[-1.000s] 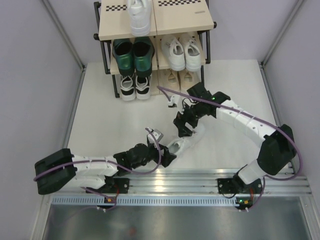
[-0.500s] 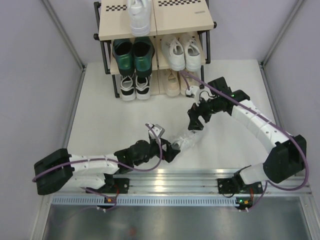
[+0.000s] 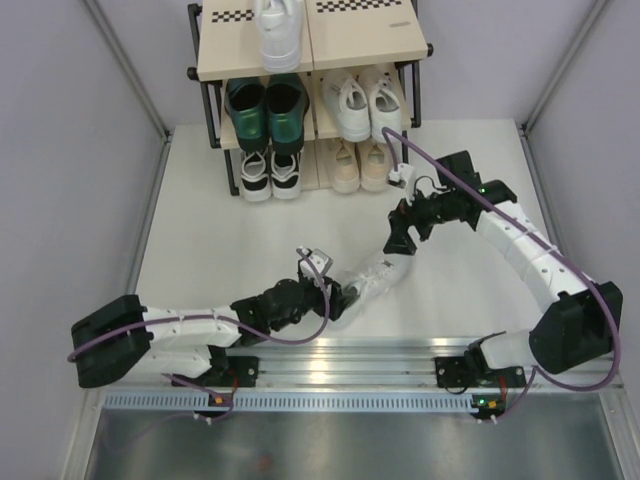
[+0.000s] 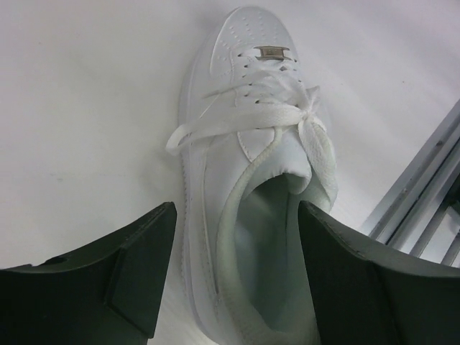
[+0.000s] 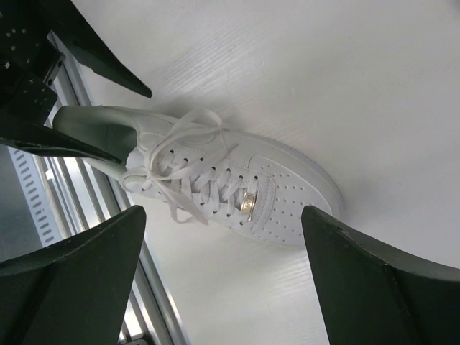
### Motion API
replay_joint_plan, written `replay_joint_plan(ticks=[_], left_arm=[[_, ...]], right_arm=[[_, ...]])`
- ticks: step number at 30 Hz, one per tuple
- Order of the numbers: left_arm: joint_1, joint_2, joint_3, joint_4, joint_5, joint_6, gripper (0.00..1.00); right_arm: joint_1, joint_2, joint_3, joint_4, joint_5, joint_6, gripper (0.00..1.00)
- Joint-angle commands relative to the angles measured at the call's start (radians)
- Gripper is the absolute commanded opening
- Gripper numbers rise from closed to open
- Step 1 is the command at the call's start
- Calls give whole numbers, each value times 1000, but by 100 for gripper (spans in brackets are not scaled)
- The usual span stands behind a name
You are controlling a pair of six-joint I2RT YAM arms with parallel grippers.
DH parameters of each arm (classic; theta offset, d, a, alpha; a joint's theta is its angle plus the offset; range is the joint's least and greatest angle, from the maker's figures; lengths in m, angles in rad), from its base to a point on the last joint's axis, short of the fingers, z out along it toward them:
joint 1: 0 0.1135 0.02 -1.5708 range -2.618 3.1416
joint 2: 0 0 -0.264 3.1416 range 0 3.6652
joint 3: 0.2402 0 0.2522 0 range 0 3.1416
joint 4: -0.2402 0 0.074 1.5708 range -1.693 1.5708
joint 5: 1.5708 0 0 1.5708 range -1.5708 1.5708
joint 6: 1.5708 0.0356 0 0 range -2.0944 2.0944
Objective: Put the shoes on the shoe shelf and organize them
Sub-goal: Place the shoe at the shoe shelf, then pick up the shoe at the center of the board.
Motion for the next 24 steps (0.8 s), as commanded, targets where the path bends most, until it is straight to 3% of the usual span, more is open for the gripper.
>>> replay_joint_plan(ticks=[1,3,4,8,10,14,15,20,24], left_arm=[[3,30,50,-10,-28,69,72],[3,50,64,-21,-35,81,64],[3,71,82,-21,-35,92,55],[3,172,137,-36,0,117,39],[3,206,168,-42,27,130,36],[5,254,191,-44,78,132,14],[3,257,192,-44,77,132,1],[3,196,185,-30,75,138,0],[3,58,171,-30,69,152,0]], right_arm=[[-27,-50,-11,12,-51,4,89],[-39,-53,-13,14,-59,5,90],[-44,-55,-11,14,-68,9,90],[-79,-62,-15,14,-96,12,90],[-90,-70,-19,18,-104,16,90],[-116,-85,-39,22,-117,15,91],[-119,-88,-42,25,-122,16,91],[-148,-96,-53,23,-142,15,91],[-162,-101,-53,22,-153,15,91]])
